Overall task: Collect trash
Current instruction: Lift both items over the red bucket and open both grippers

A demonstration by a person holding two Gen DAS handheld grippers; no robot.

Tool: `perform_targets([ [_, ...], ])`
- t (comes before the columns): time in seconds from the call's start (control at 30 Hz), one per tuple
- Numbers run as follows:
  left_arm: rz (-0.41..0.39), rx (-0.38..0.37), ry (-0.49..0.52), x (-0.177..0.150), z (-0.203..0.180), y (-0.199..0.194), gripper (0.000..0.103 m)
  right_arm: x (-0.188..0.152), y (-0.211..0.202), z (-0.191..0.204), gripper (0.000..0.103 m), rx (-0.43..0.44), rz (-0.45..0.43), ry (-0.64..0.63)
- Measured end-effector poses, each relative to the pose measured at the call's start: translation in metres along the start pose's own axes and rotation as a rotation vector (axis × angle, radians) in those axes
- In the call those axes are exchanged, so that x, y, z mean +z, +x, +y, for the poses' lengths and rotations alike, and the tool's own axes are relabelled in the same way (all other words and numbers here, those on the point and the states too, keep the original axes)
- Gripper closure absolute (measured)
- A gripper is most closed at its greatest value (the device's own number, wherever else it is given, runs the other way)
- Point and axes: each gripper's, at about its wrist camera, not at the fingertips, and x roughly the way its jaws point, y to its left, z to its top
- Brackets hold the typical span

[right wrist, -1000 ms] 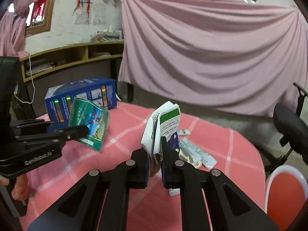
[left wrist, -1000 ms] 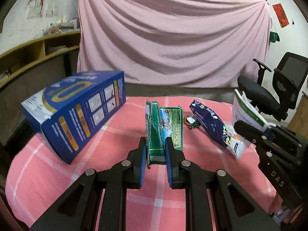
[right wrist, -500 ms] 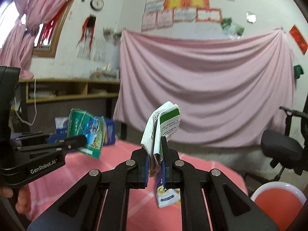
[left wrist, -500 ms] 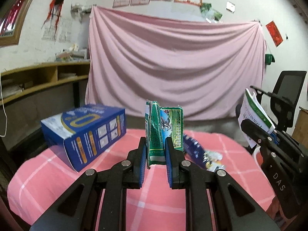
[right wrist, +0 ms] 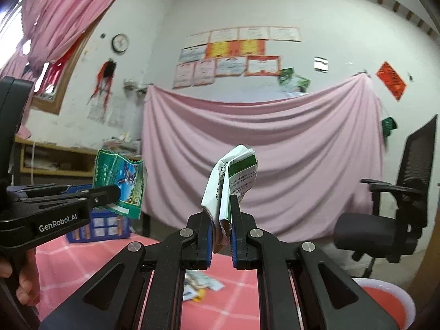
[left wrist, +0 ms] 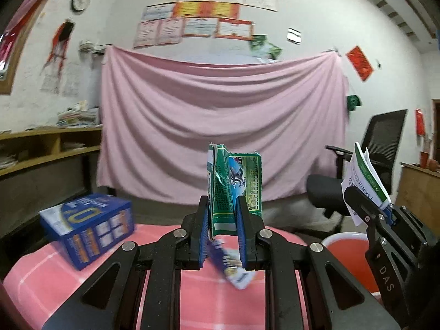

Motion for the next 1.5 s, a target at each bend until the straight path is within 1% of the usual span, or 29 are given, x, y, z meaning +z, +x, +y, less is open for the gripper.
perform_targets([
  [0.2,0.005,-0.115,0.051,0.013,-0.053,0.013,0.088,-0.002,-0.017,-0.044,0.095,-0.100,0.001,0.037],
  [0.37,0.005,-0.183,0.083,0.017,-0.090,0.028,0.088,-0.005,-0.026,-0.078,0.095,-0.178,0.022,0.091],
  [0.5,0.028,-0.234,0.089,0.017,-0.118,0.043,0.088,-0.008,-0.028,-0.107,0.095,-0.236,0.059,0.149],
  [0.6,0.058,-0.271,0.088,0.015,-0.136,0.055,0.088,-0.015,-0.028,-0.128,0.095,-0.258,0.105,0.203],
  [0.73,0.118,-0.323,0.087,0.012,-0.153,0.074,0.088,-0.026,-0.024,-0.150,0.095,-0.260,0.180,0.283],
  [0.77,0.141,-0.337,0.089,0.011,-0.159,0.080,0.088,-0.029,-0.022,-0.156,0.095,-0.261,0.207,0.300],
  [0.9,0.233,-0.372,0.088,0.007,-0.175,0.104,0.088,-0.038,-0.020,-0.166,0.094,-0.265,0.268,0.336],
  [1.0,0.288,-0.401,0.073,0.002,-0.183,0.115,0.088,-0.043,-0.019,-0.173,0.094,-0.270,0.297,0.358],
  [1.13,0.382,-0.435,0.064,-0.002,-0.194,0.132,0.088,-0.049,-0.017,-0.183,0.092,-0.293,0.326,0.391],
  [1.27,0.452,-0.449,0.063,-0.004,-0.206,0.149,0.087,-0.056,-0.015,-0.192,0.092,-0.323,0.363,0.414],
  [1.4,0.482,-0.453,0.061,-0.005,-0.209,0.156,0.085,-0.062,-0.014,-0.201,0.090,-0.354,0.405,0.450],
  [1.5,0.520,-0.454,0.059,-0.010,-0.207,0.162,0.084,-0.066,-0.015,-0.207,0.085,-0.379,0.432,0.470],
])
